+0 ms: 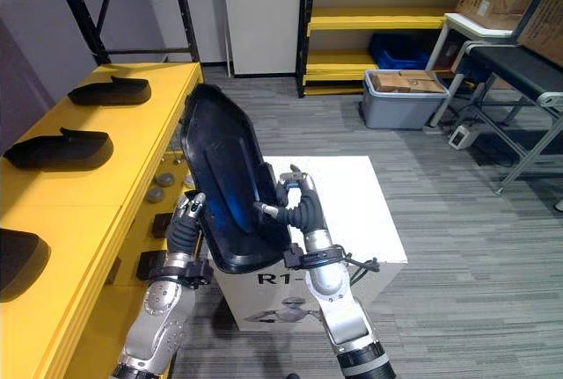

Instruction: Walk over and take plastic housings, then place them on the shelf

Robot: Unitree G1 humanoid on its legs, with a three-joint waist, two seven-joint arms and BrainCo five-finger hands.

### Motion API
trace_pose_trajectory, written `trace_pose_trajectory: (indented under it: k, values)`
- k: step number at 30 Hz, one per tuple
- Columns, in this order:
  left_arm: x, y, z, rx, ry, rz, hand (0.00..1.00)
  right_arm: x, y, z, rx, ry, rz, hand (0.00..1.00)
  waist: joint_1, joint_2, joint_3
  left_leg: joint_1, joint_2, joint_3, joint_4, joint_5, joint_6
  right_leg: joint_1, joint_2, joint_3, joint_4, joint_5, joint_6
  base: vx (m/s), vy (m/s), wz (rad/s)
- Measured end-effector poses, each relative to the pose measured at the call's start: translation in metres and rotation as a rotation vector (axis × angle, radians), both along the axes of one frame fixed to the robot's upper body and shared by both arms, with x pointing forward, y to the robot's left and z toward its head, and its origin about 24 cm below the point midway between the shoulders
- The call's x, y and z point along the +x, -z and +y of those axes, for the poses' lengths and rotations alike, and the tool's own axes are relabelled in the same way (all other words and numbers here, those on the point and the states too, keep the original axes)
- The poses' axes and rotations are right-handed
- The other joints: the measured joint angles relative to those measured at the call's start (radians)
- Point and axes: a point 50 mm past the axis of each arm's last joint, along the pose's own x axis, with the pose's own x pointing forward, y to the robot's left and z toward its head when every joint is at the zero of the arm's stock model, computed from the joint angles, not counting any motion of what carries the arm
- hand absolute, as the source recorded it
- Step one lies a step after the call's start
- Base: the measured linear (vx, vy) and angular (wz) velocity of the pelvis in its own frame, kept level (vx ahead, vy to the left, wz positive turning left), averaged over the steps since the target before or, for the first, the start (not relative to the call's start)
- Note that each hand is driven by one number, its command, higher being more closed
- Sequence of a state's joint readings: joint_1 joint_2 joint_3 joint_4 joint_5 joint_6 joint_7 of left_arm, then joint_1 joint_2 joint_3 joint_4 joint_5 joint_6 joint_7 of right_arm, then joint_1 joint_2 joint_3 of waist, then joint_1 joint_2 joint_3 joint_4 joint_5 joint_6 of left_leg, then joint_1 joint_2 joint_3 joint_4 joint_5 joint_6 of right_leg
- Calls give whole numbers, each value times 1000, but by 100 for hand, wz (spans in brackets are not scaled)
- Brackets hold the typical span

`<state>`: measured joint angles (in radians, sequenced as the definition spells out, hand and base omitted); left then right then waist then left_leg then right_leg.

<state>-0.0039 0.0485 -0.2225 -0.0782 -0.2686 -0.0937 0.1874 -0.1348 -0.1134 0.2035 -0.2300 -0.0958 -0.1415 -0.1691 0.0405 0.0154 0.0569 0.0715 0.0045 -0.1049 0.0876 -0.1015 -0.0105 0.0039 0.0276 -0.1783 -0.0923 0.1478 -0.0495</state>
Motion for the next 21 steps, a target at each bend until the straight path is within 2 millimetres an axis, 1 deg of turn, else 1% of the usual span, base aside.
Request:
trace_pose_trajectory:
  k: [1,2,3,5,6,8,9,11,12,14,15,16,17,18,19,20,21]
  values:
    - [0,0,-1,1,5,-1,100,-1,-5,-4,27,4,-20,0,0,0,0,0,0,2,0,0,0,-1,0,2,0,0,1,11,19,-8]
    - [0,0,-1,16,13,-7,100,-4,-15,-11,71,13,-65,0,-1,0,0,0,1,5,0,0,0,-2,1,4,0,0,1,9,17,-6]
    - [0,0,-1,20,18,-9,100,-5,-19,-16,91,26,-86,0,-1,0,0,0,1,6,0,0,1,-2,1,5,0,1,2,13,22,-9]
    - [-2,2,1,41,18,-5,100,-9,-32,-32,169,53,-148,0,-2,-1,0,3,3,20,-1,-3,3,-4,5,20,0,2,3,15,27,-16]
    - [-3,4,3,44,12,1,100,-11,-34,-37,186,63,-162,0,-2,-1,0,3,4,25,-1,-3,4,-6,6,25,0,2,3,17,31,-18]
    - [-6,8,10,57,-24,19,100,-15,-42,-58,280,105,-214,0,-11,-1,0,2,4,27,-2,-4,4,-8,6,29,0,2,4,20,29,-6]
    - [-7,10,12,58,-34,24,100,-17,-44,-65,292,125,-229,0,-13,-1,0,2,4,27,-2,-4,4,-8,7,29,0,2,4,0,0,0]
    - [-11,15,21,81,-78,44,100,-26,-46,-91,335,220,-270,0,-16,-2,0,1,4,30,-4,-4,4,-12,7,31,0,2,4,9,14,-2]
    - [-12,16,24,82,-88,51,100,-29,-45,-98,338,250,-274,0,-17,-2,0,1,5,31,-5,-4,4,-12,7,32,0,2,4,19,32,-5]
    - [-18,22,33,94,-125,78,100,-41,-33,-125,322,380,-243,0,-24,-2,0,-2,6,37,-10,-4,4,-18,8,36,0,2,4,22,35,-7]
    - [-19,24,36,96,-137,83,100,-44,-28,-132,313,411,-223,0,-26,-2,0,-2,6,39,-11,-4,5,-20,9,37,0,2,5,25,35,-10]
    - [-23,25,42,107,-157,90,100,-49,-14,-145,297,475,-164,0,-28,-2,0,-3,7,46,-12,-6,6,-23,10,43,0,2,5,25,36,-14]
    - [-27,25,45,116,-166,91,100,-55,4,-158,260,542,-77,0,-28,-2,0,-5,8,51,-11,-10,7,-27,13,50,0,2,5,24,35,-15]
    - [-28,25,47,122,-169,89,100,-58,13,-164,237,575,-27,0,-29,-2,0,-9,9,52,-10,-12,8,-31,13,51,0,2,5,19,33,-10]
    - [-30,24,49,130,-171,85,100,-63,29,-173,205,624,57,0,-30,-2,0,-16,9,52,-7,-14,9,-36,13,52,0,2,5,16,24,-6]
    - [-33,23,51,133,-176,82,100,-67,45,-181,182,664,148,0,-33,-2,0,-17,9,53,-7,-14,9,-40,14,55,0,2,5,27,29,-4]
    - [-37,24,53,135,-179,88,100,-73,70,-189,168,708,275,0,-40,-2,0,-16,10,53,-8,-15,9,-40,15,55,0,0,6,42,37,-3]
